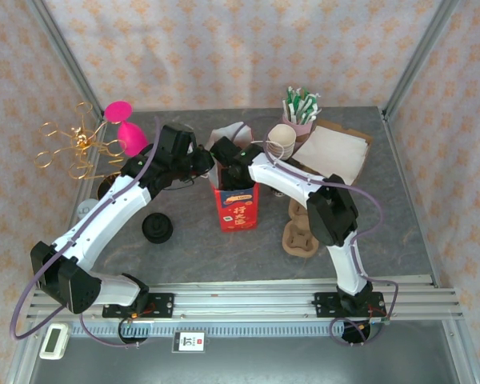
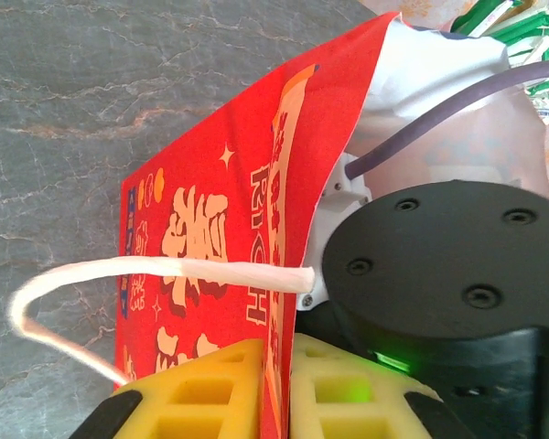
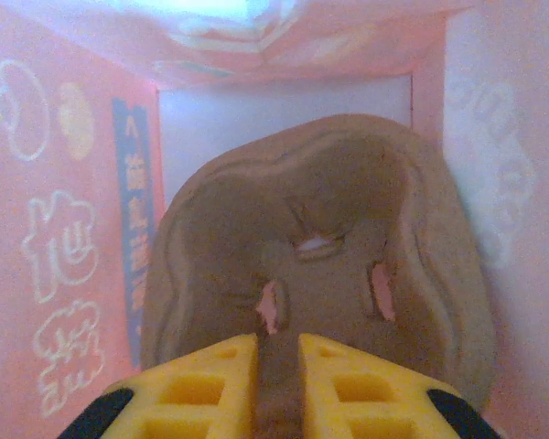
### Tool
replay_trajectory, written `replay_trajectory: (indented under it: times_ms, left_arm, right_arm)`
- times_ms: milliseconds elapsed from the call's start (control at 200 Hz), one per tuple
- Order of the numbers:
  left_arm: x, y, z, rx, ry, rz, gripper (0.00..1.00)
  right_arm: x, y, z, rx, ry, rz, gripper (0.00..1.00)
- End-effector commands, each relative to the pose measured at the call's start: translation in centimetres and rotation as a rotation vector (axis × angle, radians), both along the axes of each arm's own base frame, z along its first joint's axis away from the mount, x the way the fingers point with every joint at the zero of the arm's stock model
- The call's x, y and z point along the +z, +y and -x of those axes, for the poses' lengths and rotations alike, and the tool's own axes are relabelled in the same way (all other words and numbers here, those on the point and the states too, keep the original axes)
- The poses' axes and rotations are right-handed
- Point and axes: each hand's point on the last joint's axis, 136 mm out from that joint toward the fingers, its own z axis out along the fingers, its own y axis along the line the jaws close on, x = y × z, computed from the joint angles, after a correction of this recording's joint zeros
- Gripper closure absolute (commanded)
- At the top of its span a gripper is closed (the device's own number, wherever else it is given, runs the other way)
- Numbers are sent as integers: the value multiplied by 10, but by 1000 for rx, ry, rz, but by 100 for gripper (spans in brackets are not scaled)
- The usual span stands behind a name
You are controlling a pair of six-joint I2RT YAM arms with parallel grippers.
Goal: Pack the takeout coffee
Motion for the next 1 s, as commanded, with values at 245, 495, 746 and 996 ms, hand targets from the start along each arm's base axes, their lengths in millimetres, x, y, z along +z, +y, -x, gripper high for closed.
replay_trajectory:
  times_ms: [245, 495, 746, 996]
  left_arm:
    - [5, -3, 4, -8, -10, 27, 83]
    - [2, -1, 6, 1, -7, 26, 86]
    - [3, 0, 6, 0, -5, 19, 77]
    - [0, -2, 11, -17, -1, 35, 86]
  right_arm:
    - [26, 4, -34, -33, -185, -52, 83]
    - [37, 2, -39, -38, -244, -70, 83]
    - [22, 1, -31, -19, -221, -70, 84]
    - [15, -5, -27, -30, -227, -63, 83]
